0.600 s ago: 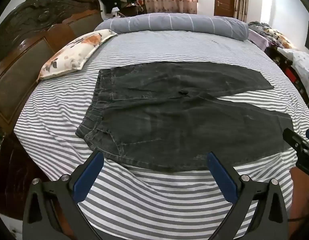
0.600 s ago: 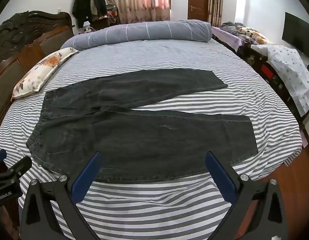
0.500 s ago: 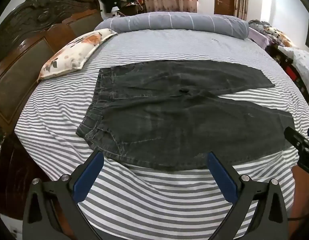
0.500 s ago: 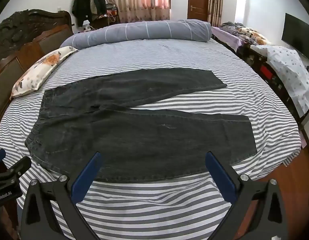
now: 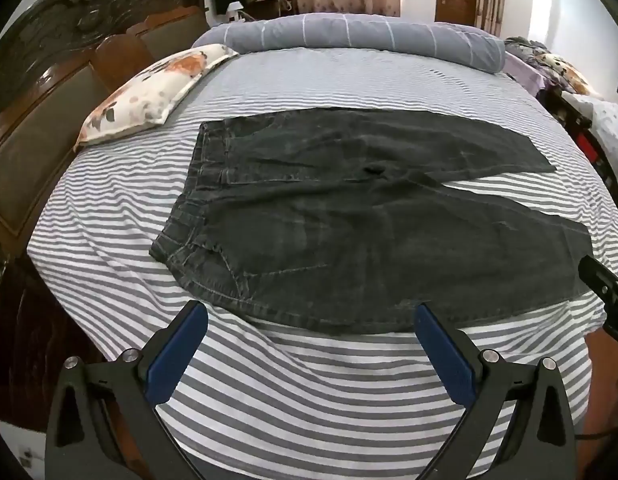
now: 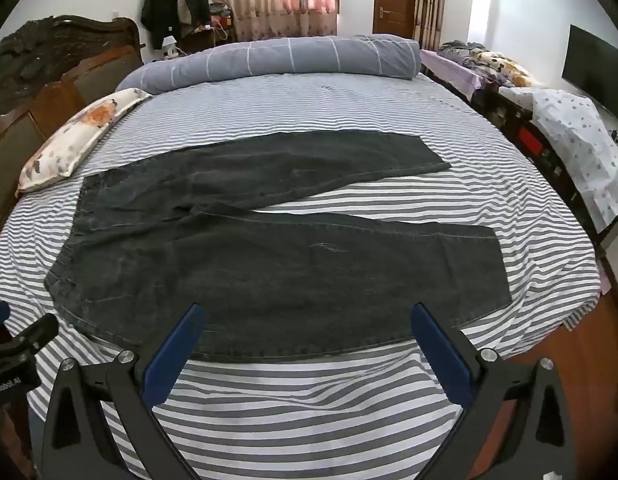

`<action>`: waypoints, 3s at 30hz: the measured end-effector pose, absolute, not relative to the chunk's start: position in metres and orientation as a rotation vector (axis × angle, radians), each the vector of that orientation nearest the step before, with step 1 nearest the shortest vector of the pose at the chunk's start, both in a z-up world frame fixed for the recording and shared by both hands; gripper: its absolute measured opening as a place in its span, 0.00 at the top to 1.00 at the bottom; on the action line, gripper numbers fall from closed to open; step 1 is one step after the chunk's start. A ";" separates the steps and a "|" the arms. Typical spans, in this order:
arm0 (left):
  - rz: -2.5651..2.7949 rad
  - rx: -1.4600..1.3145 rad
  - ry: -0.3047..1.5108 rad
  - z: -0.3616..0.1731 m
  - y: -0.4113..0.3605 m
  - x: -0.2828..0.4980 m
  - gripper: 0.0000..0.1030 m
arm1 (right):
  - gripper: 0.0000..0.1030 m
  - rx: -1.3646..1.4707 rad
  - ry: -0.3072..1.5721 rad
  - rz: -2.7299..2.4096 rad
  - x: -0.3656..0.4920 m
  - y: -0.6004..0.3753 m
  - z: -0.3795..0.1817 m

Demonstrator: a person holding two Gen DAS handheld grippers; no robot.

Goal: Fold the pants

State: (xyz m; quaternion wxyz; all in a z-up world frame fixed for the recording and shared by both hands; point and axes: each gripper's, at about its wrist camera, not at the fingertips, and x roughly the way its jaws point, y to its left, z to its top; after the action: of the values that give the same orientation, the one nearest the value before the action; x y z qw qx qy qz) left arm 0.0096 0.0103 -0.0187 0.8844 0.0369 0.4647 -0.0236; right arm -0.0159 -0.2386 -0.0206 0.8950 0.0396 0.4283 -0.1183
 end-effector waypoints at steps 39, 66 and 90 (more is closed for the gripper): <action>-0.045 0.075 0.963 -0.016 0.006 0.004 0.01 | 0.01 0.109 0.912 -0.245 -0.016 -0.242 -0.028; -0.031 0.089 0.936 -0.016 0.007 -0.002 0.01 | 0.01 0.136 0.904 -0.194 -0.016 -0.243 -0.031; -0.057 0.130 0.837 -0.012 -0.003 -0.010 0.01 | 0.01 0.142 0.896 -0.185 -0.016 -0.245 -0.026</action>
State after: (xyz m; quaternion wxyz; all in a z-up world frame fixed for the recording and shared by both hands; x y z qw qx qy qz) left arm -0.0099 -0.0028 -0.0123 0.9112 0.0630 0.4062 -0.0278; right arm -0.0161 -0.2448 -0.0258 0.8948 0.0685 0.4321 -0.0891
